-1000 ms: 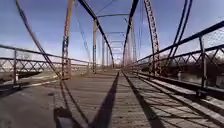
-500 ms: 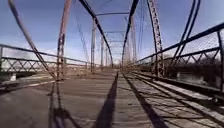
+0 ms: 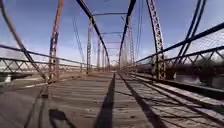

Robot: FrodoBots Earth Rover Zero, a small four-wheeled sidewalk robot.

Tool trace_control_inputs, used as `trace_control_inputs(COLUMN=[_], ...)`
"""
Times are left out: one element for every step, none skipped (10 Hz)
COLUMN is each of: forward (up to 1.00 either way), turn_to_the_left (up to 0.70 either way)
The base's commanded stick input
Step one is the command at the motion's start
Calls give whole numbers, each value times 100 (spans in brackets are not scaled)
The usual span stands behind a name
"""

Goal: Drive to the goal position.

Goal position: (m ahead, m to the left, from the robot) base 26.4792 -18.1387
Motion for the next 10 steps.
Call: trace_control_inputs(forward=[100, 100, 100, 100, 100, 100, 100, 100, 100, 100], turn_to_the_left=[0, 0, 0, 0, 0, 0, -17, -32, -27, 0])
